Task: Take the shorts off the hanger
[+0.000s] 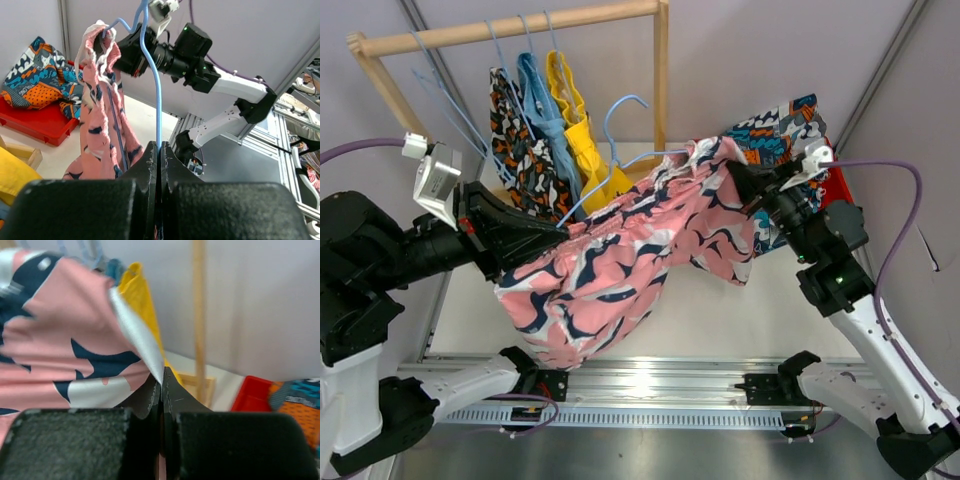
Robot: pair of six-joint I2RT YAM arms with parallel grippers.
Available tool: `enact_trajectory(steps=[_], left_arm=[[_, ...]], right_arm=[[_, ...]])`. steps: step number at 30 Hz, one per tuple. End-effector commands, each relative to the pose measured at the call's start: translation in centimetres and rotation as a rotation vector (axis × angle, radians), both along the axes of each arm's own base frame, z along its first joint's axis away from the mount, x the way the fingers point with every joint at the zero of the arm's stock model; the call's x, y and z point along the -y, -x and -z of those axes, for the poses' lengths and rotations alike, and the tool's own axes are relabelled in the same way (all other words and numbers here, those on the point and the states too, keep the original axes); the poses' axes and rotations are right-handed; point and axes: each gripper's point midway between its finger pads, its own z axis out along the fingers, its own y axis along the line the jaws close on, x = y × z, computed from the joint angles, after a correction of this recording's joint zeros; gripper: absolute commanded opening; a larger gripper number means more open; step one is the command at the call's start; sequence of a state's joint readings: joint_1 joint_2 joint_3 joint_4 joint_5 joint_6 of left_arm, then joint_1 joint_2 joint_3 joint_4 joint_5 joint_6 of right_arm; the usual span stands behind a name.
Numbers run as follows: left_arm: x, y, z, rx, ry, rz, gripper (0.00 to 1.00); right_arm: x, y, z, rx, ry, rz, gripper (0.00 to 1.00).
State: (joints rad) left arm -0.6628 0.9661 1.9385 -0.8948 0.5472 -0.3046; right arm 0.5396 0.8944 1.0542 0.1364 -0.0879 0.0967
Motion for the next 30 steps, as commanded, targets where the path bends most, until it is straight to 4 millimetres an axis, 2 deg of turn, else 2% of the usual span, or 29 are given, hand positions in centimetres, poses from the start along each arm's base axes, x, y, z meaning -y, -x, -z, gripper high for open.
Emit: enact_trajectory(steps=[1, 3, 4, 9, 12, 13, 16, 17, 19, 21, 23, 24, 27, 30], left_arm=[[0.1, -0.4, -0.1, 0.023, -0.003, -0.012, 0.0], [0.3, -0.5, 0.3, 0.014, -0.016, -0.009, 0.0], [0.3, -0.5, 0.4, 0.015, -0.022, -0.011, 0.0], [0.6, -0.7, 1.1, 0.005, -0.041, -0.005, 0.0], [0.7, -0.4, 1.2, 0.003, -0.043, 0.009, 0.0], [0.8, -0.3, 1.4, 0.0, -0.048, 0.015, 0.0], [0.8, -0.2, 1.7, -0.002, -0.055, 0.023, 0.0], [0.9, -0.1, 2.0, -0.009, -0.063, 0.029, 0.0], [1.0, -0.1, 2.2, -0.011, -0.069, 0.029, 0.0], [1.0, -0.2, 2.5, -0.019, -0.078, 0.025, 0.0], [1.0, -0.2, 2.7, -0.021, -0.082, 0.025, 0.0], [1.0, -0.2, 2.7, -0.019, -0.082, 0.026, 0.0], [1.1, -0.2, 2.8, -0.02, -0.085, 0.028, 0.0], [1.1, -0.4, 2.7, -0.017, -0.088, 0.023, 0.0]], right_arm=[[5.4, -0.9, -4.2, 0.114, -0.062, 0.187, 0.0], [6.4, -1.0, -4.5, 0.107, -0.085, 0.182, 0.0], [8.2, -1.7, -4.5, 0.105, -0.092, 0.231, 0.0], [11.0, -3.2, -4.5, 0.075, -0.132, 0.287, 0.0], [12.8, -5.0, -4.1, 0.033, -0.145, 0.346, 0.0], [14.0, -6.2, -3.9, 0.001, -0.164, 0.378, 0.0], [16.2, -7.8, -3.6, -0.064, -0.231, 0.42, 0.0], [17.8, -8.7, -3.6, -0.077, -0.247, 0.444, 0.0], [18.8, -9.8, -3.6, -0.099, -0.291, 0.44, 0.0], [20.5, -10.1, -4.9, -0.078, -0.313, 0.472, 0.0], [21.3, -10.8, -5.4, -0.076, -0.325, 0.498, 0.0], [21.5, -10.7, -6.4, -0.058, -0.327, 0.503, 0.0], [21.9, -11.5, -6.7, -0.07, -0.334, 0.507, 0.0], [21.4, -11.3, -6.5, -0.086, -0.353, 0.477, 0.0]])
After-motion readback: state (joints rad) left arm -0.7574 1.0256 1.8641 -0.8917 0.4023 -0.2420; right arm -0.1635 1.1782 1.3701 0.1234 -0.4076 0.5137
